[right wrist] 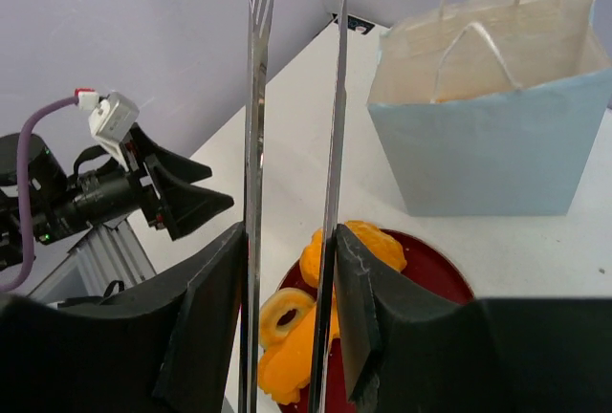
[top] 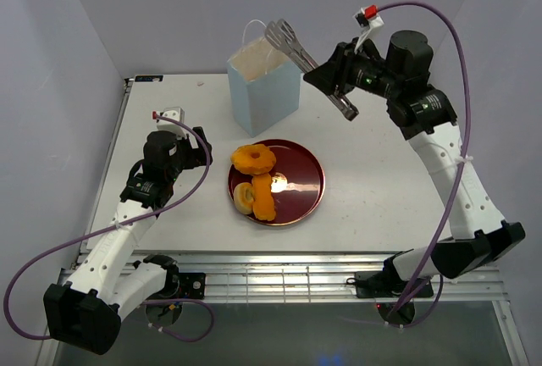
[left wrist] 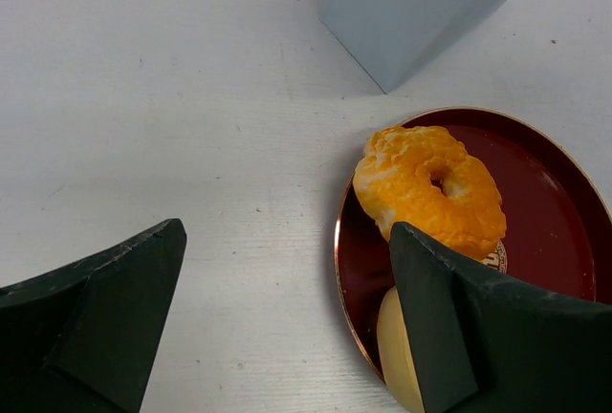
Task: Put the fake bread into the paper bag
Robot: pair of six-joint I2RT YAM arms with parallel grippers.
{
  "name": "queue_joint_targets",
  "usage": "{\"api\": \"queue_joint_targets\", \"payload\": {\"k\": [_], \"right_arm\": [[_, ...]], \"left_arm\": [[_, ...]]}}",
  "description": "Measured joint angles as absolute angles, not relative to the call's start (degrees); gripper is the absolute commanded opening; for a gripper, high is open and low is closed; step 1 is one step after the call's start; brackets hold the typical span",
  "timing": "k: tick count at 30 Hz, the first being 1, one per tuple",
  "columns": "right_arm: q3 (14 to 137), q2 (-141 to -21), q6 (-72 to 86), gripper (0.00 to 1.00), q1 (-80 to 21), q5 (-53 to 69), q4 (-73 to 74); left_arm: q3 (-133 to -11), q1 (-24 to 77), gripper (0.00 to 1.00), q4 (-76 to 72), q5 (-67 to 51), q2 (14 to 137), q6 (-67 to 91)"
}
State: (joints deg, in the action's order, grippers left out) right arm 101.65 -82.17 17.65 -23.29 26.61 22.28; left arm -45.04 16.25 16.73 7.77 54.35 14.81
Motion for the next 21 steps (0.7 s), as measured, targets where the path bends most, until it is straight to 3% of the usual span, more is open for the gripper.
{"api": "queue_joint_targets", "payload": {"k": [11,21], "right_arm": [[77.0,-63.6,15.9,0.45,-25.2,28.3,22.5],[54.1,-55.7,16.3,0.44,-26.1,28.4,22.6]], "left_arm": [[-45.0,16.3,0.98,16.7,8.6,54.3,14.6],[-45.0,16.3,0.98,16.7,8.6,54.3,14.5]]}}
